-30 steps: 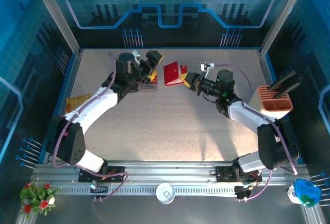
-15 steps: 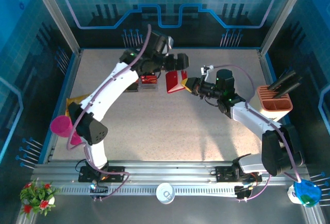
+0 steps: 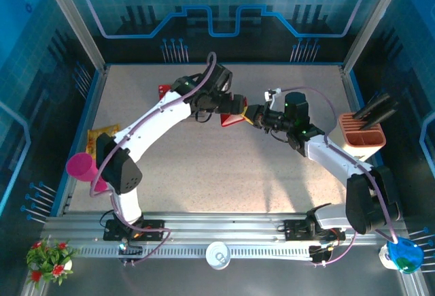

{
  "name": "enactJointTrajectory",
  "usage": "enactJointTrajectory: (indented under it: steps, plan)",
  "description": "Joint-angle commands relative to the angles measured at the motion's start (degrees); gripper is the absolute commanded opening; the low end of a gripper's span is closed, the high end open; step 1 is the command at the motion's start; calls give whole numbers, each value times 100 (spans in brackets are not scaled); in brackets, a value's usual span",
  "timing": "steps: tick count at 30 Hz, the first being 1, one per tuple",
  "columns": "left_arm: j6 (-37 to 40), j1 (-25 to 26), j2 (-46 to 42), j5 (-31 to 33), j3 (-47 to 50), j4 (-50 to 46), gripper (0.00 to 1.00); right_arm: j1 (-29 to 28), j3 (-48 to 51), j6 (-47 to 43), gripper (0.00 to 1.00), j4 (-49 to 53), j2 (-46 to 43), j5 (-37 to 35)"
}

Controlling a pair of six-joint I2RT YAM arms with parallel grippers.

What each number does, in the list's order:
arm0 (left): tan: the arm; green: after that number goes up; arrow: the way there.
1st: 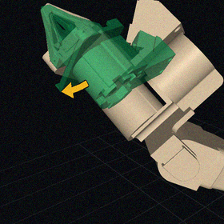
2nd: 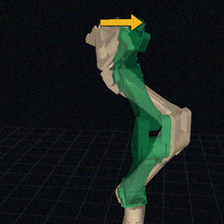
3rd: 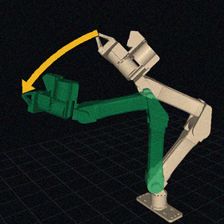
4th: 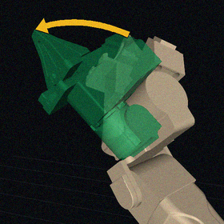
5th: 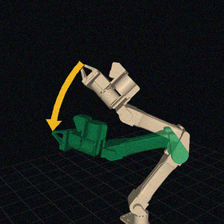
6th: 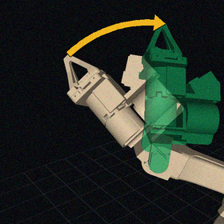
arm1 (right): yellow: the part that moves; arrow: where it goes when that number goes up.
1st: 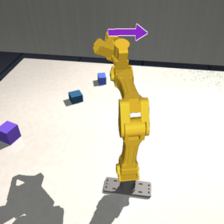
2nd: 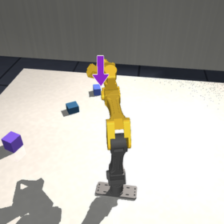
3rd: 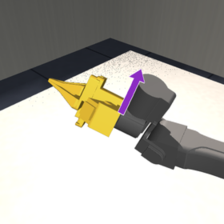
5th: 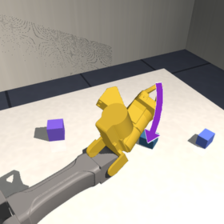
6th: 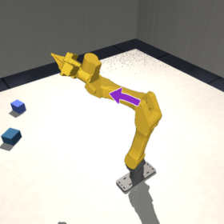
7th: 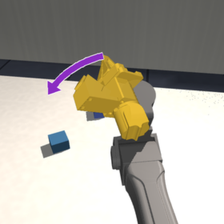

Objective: Put the credit cards into the card holder
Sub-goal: Open the card holder at the center of the table.

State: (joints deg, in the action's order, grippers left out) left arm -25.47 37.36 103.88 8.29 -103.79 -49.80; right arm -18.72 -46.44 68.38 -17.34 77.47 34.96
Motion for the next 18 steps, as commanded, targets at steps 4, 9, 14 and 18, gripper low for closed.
enactJointTrajectory:
  steps: [4,9,14,18]
  plan:
    - [58,31,-577,501,639,367,99,9,-97,-132,0,-70,3,22]
    - [-69,9,-747,785,1007,434,99,9,-37,-128,0,-164,146,64]
    - [-303,-203,-943,959,1526,509,99,0,79,-145,0,-270,239,46]
    - [-305,-300,-974,962,1894,549,99,-101,237,-141,0,-462,358,31]
